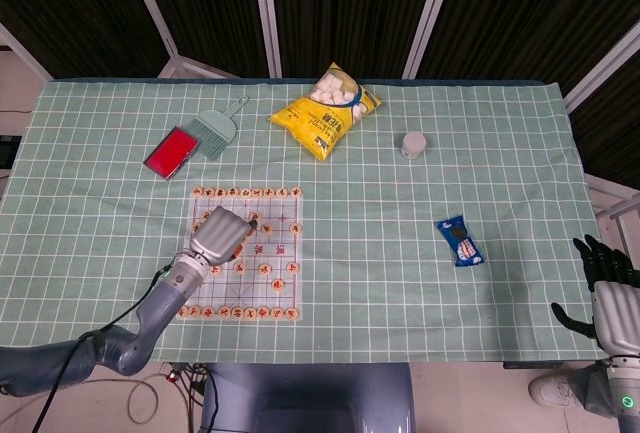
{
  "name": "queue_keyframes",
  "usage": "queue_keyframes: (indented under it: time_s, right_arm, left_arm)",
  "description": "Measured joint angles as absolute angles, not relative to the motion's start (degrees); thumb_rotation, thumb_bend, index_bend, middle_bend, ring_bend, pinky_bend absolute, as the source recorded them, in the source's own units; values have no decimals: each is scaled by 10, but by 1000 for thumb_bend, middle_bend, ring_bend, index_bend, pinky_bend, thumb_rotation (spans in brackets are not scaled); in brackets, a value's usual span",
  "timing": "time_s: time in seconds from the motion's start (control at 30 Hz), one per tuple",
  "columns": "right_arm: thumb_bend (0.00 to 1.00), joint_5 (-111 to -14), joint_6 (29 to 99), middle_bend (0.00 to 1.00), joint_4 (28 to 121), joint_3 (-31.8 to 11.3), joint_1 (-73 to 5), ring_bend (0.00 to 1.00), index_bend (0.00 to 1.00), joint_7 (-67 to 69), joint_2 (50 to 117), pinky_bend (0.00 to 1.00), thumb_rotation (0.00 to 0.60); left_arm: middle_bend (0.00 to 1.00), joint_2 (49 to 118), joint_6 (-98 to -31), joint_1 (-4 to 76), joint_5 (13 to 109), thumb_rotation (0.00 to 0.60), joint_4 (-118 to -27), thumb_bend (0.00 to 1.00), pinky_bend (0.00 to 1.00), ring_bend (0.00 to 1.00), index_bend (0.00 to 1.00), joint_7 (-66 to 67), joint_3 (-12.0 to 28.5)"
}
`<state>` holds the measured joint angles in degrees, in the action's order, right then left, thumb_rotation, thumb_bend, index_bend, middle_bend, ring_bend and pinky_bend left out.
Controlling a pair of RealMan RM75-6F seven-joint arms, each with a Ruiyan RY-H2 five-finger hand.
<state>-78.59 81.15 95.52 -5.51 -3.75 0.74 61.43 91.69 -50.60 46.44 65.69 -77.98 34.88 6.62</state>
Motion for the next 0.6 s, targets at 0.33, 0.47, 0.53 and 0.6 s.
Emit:
queue_keyframes:
  time_s: [0.33,0.47,0.53,0.6]
  right_arm:
    - [273,-783,810,0,958,-56,-37,0,0,12,612,0,600]
    - [274,-783,810,0,958,-56,-37,0,0,14,612,0,600]
    - [274,-784,810,0,958,-56,-37,0,0,14,611,0,600]
    - [274,-784,810,0,959,-56,-37,0,0,15,611,0,600]
  left_arm:
    - [1000,948,-491,483,645,600,-729,328,950,959,514,339,74]
    - [1000,953,-489,486,643,600,-715,328,950,959,512,336,74]
    - [1000,955,-488,487,641,600,-708,328,950,959,511,333,74]
    - [1000,956,-488,487,639,600,-703,327,950,960,510,331,75]
